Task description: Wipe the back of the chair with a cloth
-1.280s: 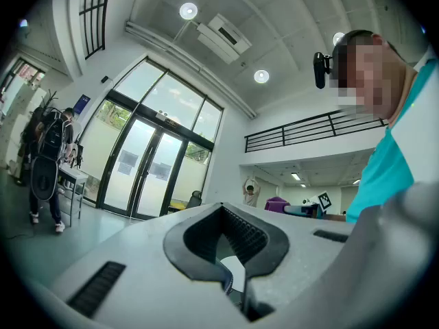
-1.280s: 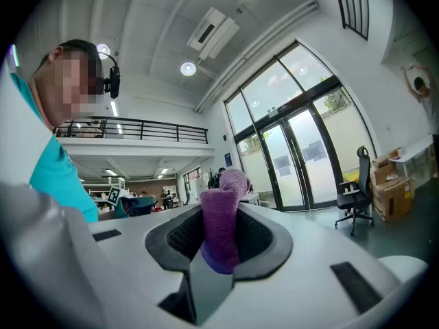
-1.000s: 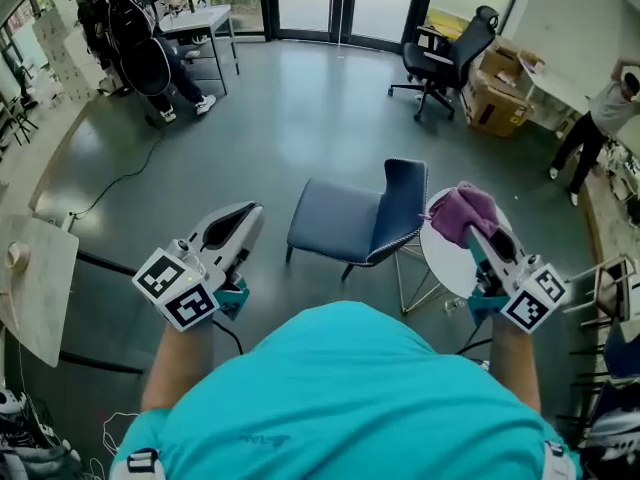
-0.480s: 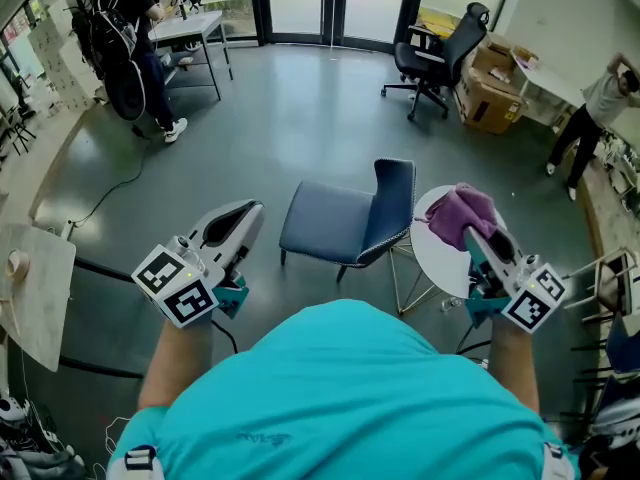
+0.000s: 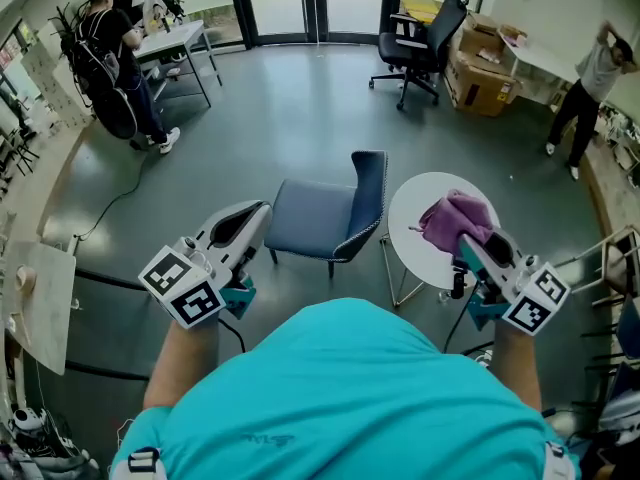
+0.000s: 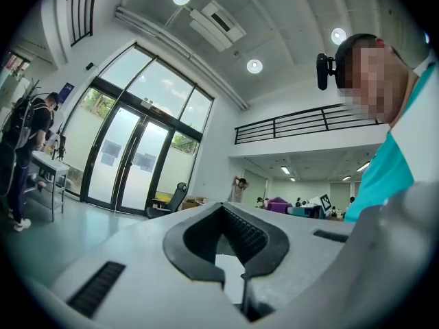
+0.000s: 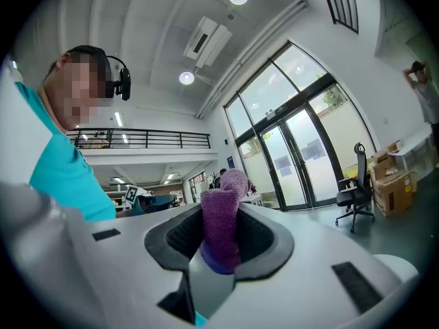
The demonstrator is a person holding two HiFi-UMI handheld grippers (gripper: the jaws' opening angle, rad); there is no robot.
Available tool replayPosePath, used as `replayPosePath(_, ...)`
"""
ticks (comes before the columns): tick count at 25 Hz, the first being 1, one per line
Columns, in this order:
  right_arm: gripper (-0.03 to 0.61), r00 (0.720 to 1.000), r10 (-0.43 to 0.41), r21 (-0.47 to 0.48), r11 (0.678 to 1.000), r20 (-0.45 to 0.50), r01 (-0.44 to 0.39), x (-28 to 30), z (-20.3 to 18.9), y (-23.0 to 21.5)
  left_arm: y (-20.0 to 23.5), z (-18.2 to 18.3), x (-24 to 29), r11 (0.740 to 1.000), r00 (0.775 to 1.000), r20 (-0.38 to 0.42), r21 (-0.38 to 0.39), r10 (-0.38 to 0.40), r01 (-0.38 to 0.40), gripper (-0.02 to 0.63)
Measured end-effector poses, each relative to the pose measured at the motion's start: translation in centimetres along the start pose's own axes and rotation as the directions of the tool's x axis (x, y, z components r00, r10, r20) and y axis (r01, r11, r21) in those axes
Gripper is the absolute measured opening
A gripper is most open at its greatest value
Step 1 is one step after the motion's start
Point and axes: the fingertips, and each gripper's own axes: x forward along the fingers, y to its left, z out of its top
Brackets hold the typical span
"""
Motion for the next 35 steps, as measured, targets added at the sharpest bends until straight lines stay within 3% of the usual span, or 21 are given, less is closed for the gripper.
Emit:
replayPosePath(10, 0.115, 0.998, 0.051, 0.063, 0.997, -0.025, -0.049, -2.2, -1.9, -2.9, -3.1, -2.0, 3.1, 1.000, 0.998, -0.063, 0.011, 0.023, -0.022, -0.005)
replayPosePath(18, 0.115, 0.995, 0.061, 0.059, 0.997, -0.083, -0.056, 4.0, -3.8, -2.1, 3.0, -3.8, 1.6, 0.997, 0.999, -0.050, -0.077, 0.016, -0.019, -0.005)
replayPosePath(21, 0.115, 0.993, 0.036, 0.046, 0.998, -0.116, -0.031, 7.7, -4.7, -1.4, 7.2, -3.9, 0.7, 0.994, 1.000, -0.030, -0.110, -0.011, 0.007, -0.005)
replayPosePath(25, 0.115, 0.991, -0.035, 0.008, 0.999, -0.132, 0.037, 16.8, -5.2, -0.4, 17.1, -2.6, -0.7, 0.986, 0.997, 0.012, -0.148, -0.071, 0.072, -0.005)
replayPosePath(31, 0.115, 0.983, -0.107, -0.035, 0.994, -0.148, 0.103, 28.1, -3.1, -0.2, 28.2, 1.2, -1.0, 0.987, 0.991, -0.007, -0.092, -0.134, 0.133, -0.005)
replayPosePath(35, 0.115, 0.972, -0.173, -0.063, 0.984, -0.159, 0.165, 32.0, -3.3, -2.4, 33.9, 0.0, -0.7, 0.985, 0.990, -0.028, -0.109, -0.138, 0.134, -0.005)
